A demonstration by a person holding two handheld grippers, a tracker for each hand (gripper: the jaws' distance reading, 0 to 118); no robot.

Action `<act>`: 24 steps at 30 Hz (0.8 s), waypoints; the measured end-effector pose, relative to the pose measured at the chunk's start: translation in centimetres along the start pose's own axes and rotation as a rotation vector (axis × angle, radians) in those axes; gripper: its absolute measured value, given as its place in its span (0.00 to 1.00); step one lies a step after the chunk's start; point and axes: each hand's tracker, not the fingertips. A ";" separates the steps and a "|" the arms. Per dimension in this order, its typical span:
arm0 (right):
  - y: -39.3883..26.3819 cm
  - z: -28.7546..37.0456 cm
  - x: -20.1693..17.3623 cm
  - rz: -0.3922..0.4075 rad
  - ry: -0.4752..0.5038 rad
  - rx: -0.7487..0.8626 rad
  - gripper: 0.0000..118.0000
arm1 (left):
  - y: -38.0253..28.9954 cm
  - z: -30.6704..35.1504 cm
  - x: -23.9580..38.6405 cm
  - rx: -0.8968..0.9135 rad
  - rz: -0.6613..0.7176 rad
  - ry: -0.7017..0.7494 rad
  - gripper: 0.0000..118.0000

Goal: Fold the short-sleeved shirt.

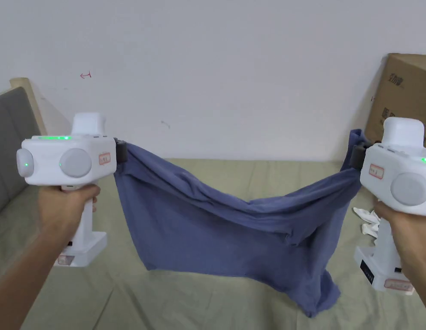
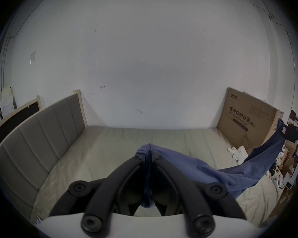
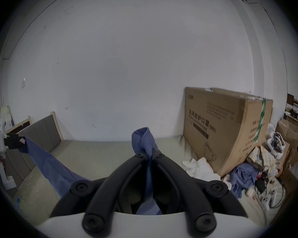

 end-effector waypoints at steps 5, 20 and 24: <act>-5.7 0.7 0.1 -0.036 -0.023 -0.052 0.05 | -6.0 -0.3 0.0 -0.070 -0.013 0.016 0.08; -18.4 12.9 2.0 -0.008 -0.063 -0.189 0.05 | -23.6 9.3 -1.3 -0.249 0.023 0.003 0.08; -21.3 16.8 3.1 -0.016 -0.076 -0.226 0.05 | -27.1 13.1 -2.0 -0.290 0.080 -0.009 0.08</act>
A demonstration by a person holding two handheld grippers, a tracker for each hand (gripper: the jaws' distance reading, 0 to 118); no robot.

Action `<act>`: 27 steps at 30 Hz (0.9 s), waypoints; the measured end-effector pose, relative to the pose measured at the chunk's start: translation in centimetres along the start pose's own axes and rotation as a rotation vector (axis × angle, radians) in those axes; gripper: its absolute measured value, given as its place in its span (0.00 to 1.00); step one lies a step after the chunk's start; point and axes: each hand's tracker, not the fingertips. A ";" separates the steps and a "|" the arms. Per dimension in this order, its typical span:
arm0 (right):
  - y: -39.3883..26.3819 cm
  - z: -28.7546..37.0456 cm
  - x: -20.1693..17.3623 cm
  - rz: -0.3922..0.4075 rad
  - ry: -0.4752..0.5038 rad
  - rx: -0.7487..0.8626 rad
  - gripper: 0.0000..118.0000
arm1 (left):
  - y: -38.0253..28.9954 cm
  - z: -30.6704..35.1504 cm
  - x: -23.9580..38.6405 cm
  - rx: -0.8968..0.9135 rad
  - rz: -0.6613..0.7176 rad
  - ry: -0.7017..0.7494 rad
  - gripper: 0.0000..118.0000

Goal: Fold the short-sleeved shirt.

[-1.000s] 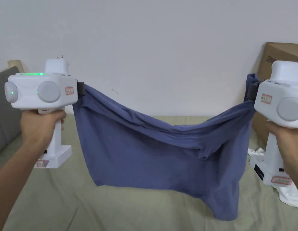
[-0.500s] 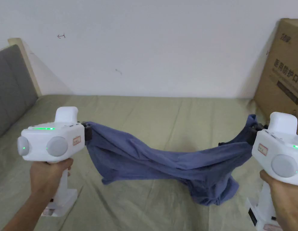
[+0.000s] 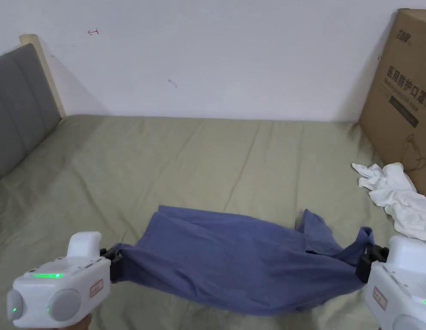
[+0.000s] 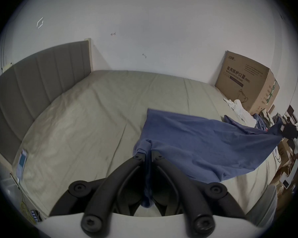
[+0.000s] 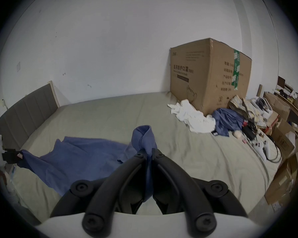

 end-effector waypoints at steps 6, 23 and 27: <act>-4.7 4.8 1.6 -0.031 -0.031 -0.036 0.05 | -5.0 4.4 -0.4 -0.018 -0.001 0.023 0.08; -14.6 3.9 4.4 -0.071 -0.102 -0.437 0.05 | -14.0 3.3 -0.9 -0.239 -0.007 0.128 0.08; -16.2 2.2 4.8 -0.082 -0.107 -0.506 0.05 | -14.9 1.8 -1.0 -0.305 0.007 0.147 0.08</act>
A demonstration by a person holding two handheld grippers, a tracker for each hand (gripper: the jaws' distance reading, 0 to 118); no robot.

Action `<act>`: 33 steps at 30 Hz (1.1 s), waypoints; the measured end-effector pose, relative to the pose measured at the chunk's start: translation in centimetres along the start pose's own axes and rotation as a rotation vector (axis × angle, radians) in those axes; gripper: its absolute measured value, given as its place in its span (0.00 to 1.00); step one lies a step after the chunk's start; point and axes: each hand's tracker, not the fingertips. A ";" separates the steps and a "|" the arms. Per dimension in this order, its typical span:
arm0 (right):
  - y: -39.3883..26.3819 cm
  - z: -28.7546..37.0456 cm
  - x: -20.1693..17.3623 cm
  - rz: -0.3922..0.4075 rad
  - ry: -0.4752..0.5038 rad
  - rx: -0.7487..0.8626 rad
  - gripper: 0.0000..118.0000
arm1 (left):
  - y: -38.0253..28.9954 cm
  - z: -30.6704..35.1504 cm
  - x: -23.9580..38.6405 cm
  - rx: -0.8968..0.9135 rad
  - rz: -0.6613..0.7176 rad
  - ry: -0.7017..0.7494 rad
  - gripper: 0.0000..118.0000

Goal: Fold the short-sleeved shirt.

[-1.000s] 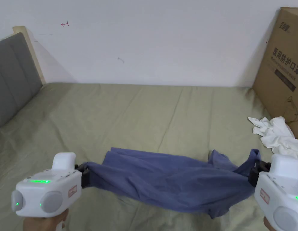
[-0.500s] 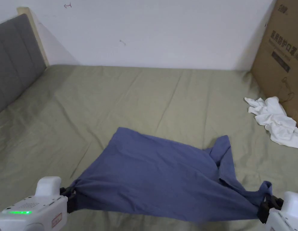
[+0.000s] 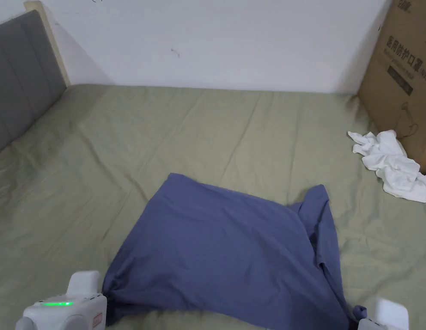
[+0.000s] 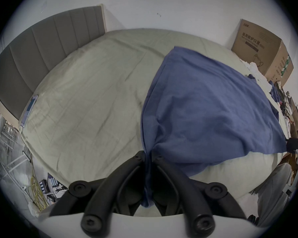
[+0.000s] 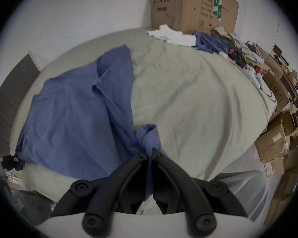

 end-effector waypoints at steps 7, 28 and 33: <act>1.3 1.3 -0.1 0.022 0.027 -0.005 0.64 | 1.3 1.3 0.0 -0.033 0.063 -0.082 0.58; 12.6 16.7 -5.7 0.148 0.134 0.641 0.88 | 13.7 13.9 6.6 0.543 -0.035 -0.118 0.88; 13.1 16.2 -6.5 0.156 0.121 0.680 0.15 | 14.9 13.3 7.5 0.595 -0.015 -0.153 0.31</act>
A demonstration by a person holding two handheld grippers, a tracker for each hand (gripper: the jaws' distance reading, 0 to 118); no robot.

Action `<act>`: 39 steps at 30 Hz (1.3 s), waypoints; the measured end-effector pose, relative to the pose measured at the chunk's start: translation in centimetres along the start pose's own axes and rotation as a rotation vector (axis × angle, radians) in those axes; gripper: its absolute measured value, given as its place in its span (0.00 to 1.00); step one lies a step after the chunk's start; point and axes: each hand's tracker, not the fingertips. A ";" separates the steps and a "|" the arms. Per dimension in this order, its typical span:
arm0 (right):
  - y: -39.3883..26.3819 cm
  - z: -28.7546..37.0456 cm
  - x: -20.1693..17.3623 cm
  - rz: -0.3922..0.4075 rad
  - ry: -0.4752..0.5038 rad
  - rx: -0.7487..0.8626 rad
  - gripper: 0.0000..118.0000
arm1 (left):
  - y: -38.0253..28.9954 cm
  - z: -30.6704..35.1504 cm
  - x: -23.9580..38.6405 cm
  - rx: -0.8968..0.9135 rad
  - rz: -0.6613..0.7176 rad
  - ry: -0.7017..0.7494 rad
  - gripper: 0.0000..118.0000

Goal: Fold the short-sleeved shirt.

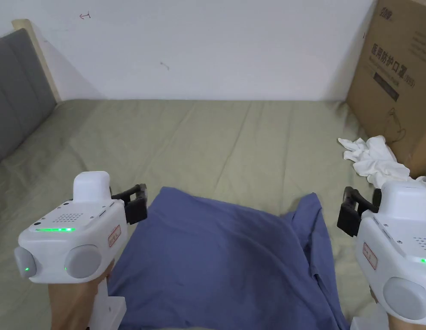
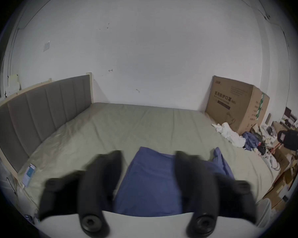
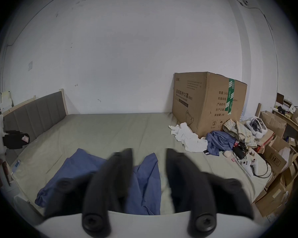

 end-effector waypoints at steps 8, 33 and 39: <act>-0.2 -3.4 -0.4 0.014 -0.009 -0.001 0.02 | 0.7 -5.9 -0.1 -0.097 0.074 -0.099 0.04; -3.5 -16.8 2.7 0.032 -0.078 -0.204 0.02 | -2.1 -39.8 -2.9 -0.723 -0.047 -0.027 0.87; -4.3 -17.3 3.3 0.038 -0.093 -0.237 0.02 | -3.9 -40.6 -1.9 -0.710 -0.144 -0.012 0.69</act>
